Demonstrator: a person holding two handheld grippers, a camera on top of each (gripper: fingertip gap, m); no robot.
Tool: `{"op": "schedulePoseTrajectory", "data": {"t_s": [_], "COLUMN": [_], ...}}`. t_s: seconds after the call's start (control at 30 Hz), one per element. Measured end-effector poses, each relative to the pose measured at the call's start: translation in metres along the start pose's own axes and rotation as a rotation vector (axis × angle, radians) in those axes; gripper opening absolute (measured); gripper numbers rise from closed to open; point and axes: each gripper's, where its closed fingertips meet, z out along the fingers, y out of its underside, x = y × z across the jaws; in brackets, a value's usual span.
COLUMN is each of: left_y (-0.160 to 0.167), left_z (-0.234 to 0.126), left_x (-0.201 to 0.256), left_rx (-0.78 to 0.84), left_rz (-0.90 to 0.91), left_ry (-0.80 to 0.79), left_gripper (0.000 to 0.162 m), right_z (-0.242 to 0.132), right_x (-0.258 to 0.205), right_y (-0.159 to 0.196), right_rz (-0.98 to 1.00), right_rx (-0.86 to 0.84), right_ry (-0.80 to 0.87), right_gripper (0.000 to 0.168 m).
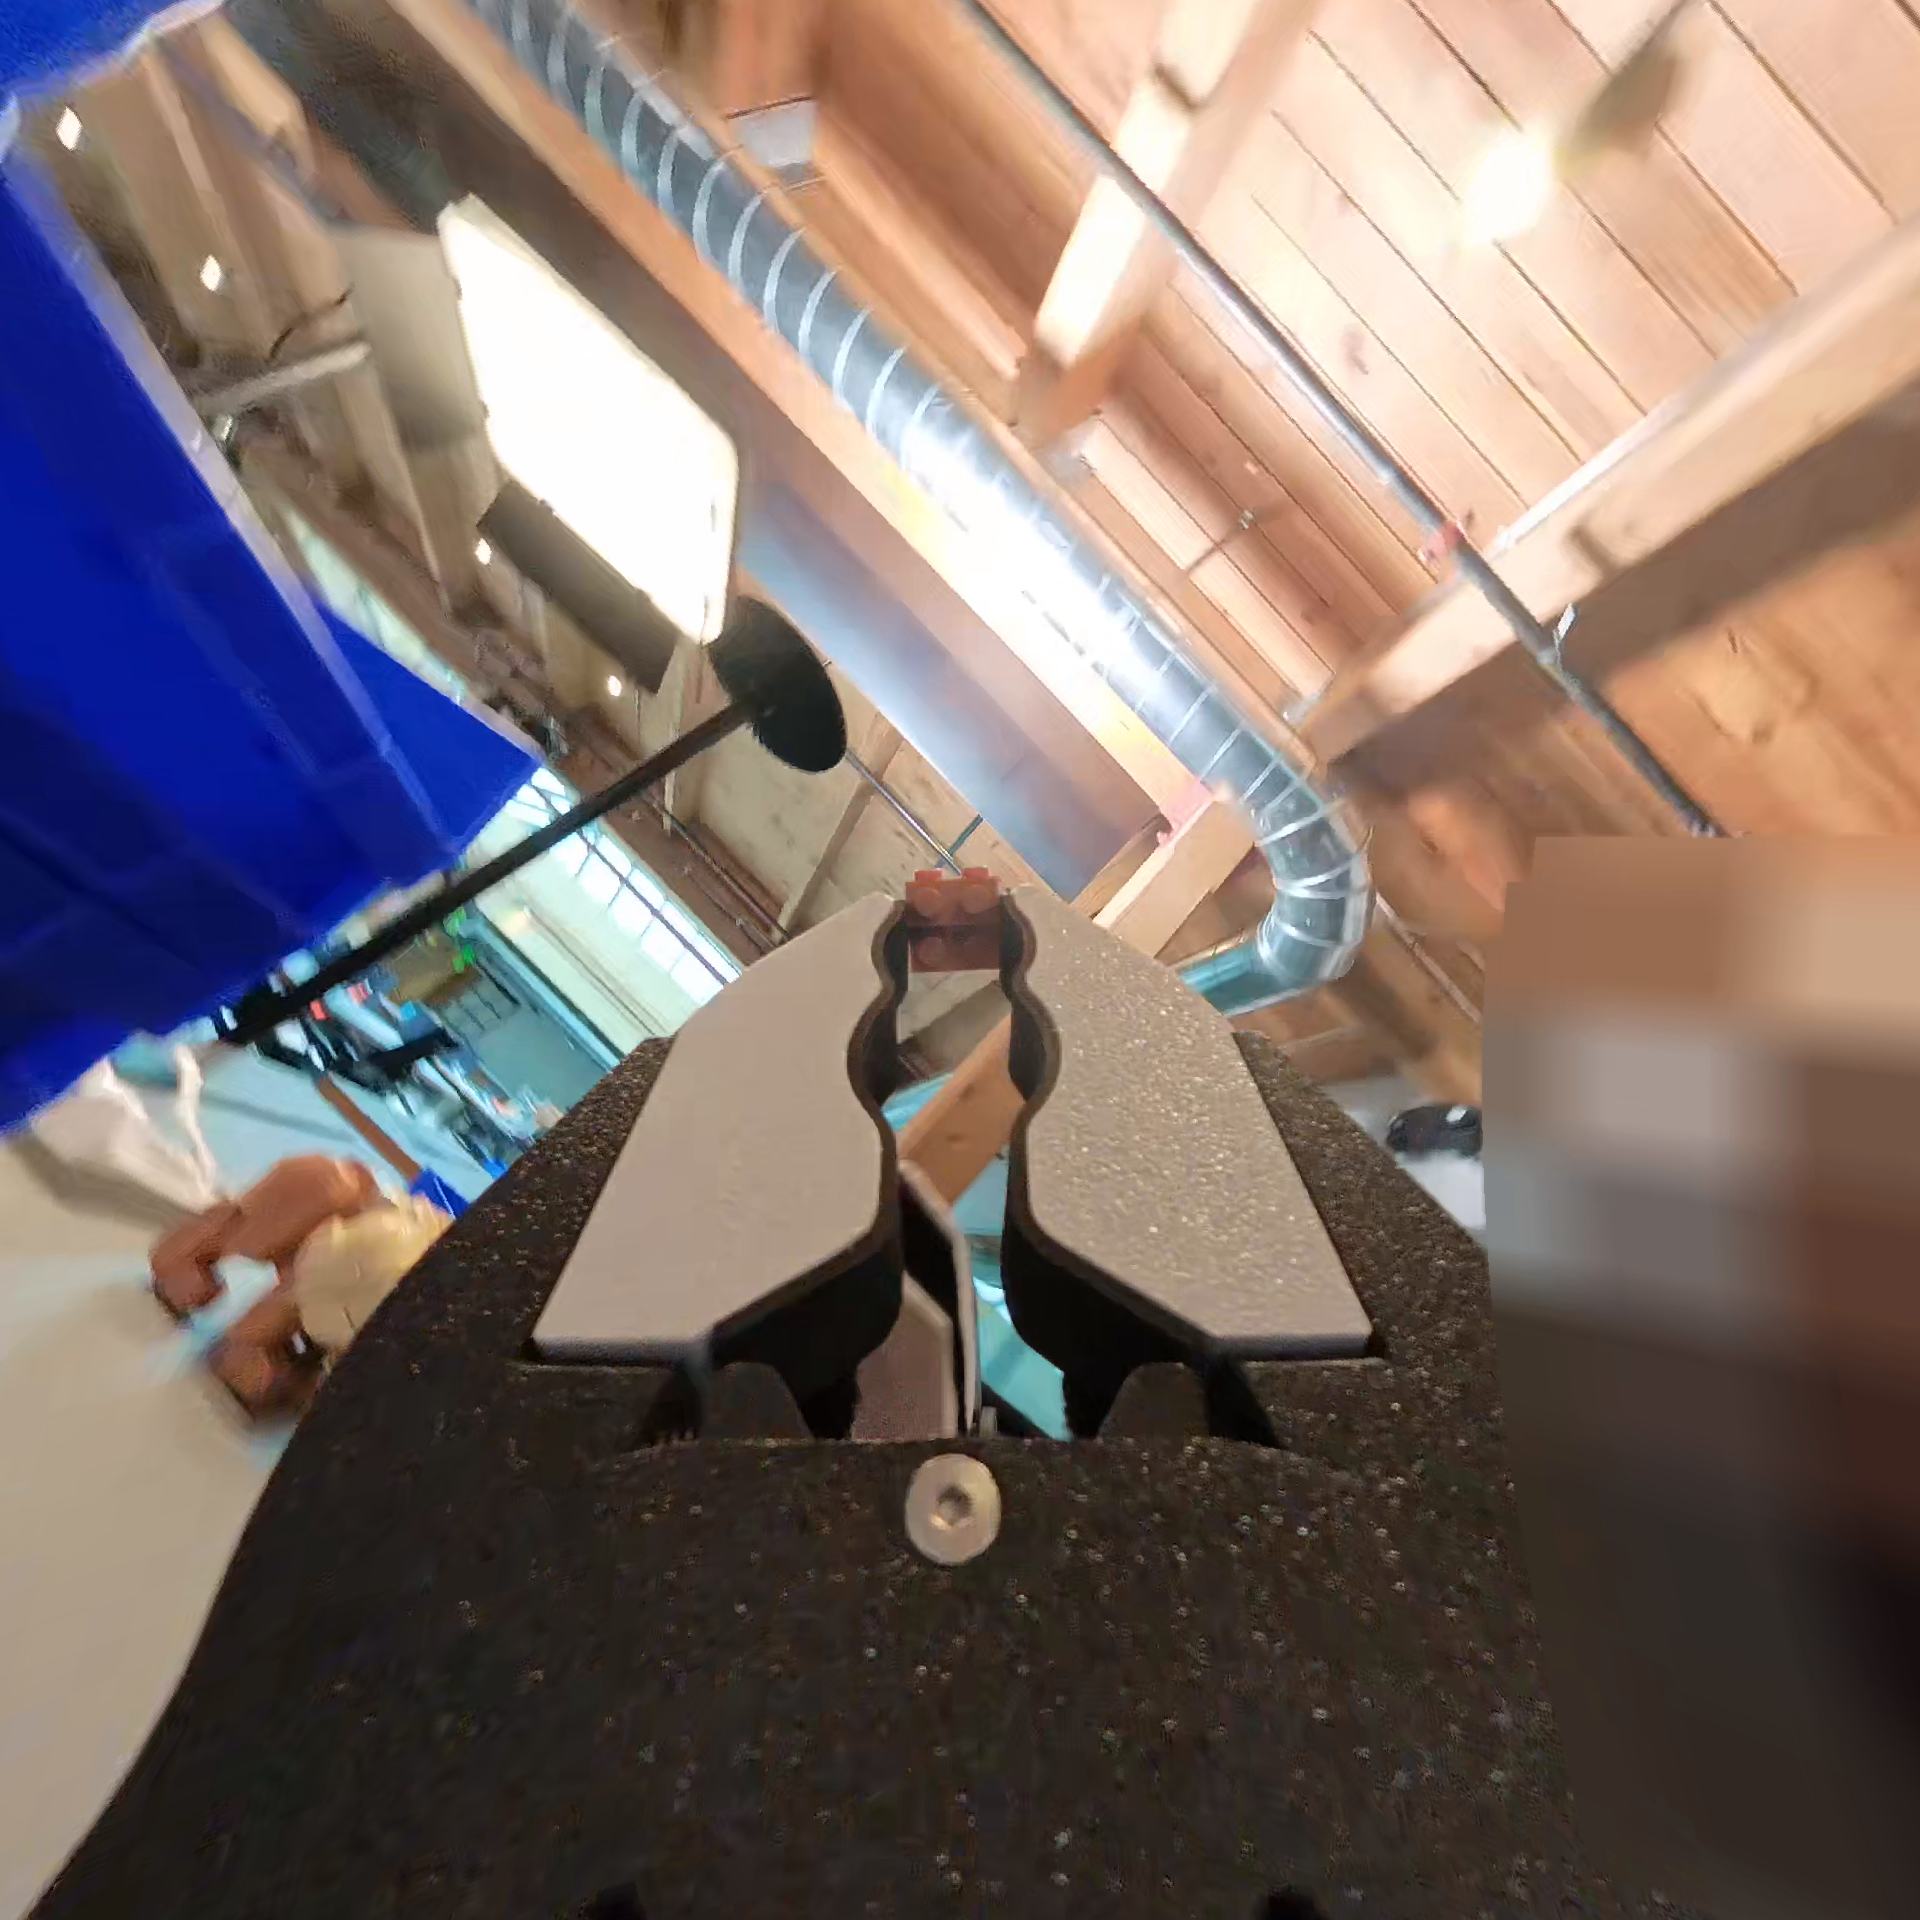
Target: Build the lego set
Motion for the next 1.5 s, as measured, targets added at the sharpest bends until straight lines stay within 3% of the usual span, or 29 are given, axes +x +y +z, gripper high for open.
{"op": "schedulePoseTrajectory", "data": {"t_s": [0.1,0.27,0.5,1.0,1.5], "left_y": [0.006,0.003,0.011,0.041,0.062], "left_z": [-0.001,-0.006,-0.009,-0.032,-0.048], "left_x": [-0.019,-0.027,-0.019,-0.004,-0.007], "left_rx": [0.023,0.068,-0.011,-0.407,-0.600], "left_rz": [-0.122,-0.152,-0.110,0.314,0.437], "left_ry": [-0.062,-0.113,-0.067,-0.088,-0.121], "left_gripper": [0.016,0.016,0.016,0.016,0.016], "right_z": [0.010,0.022,0.022,0.000,-0.009], "right_x": [0.003,0.007,0.008,-0.010,-0.025], "right_y": [-0.008,0.000,0.008,-0.006,-0.013], "right_rz": [0.023,0.080,0.128,-0.044,-0.086], "right_rx": [0.011,-0.044,-0.068,0.051,0.116], "right_ry": [0.032,0.044,0.017,-0.052,-0.147], "right_gripper": [0.016,0.014,0.015,0.015,0.020]}}
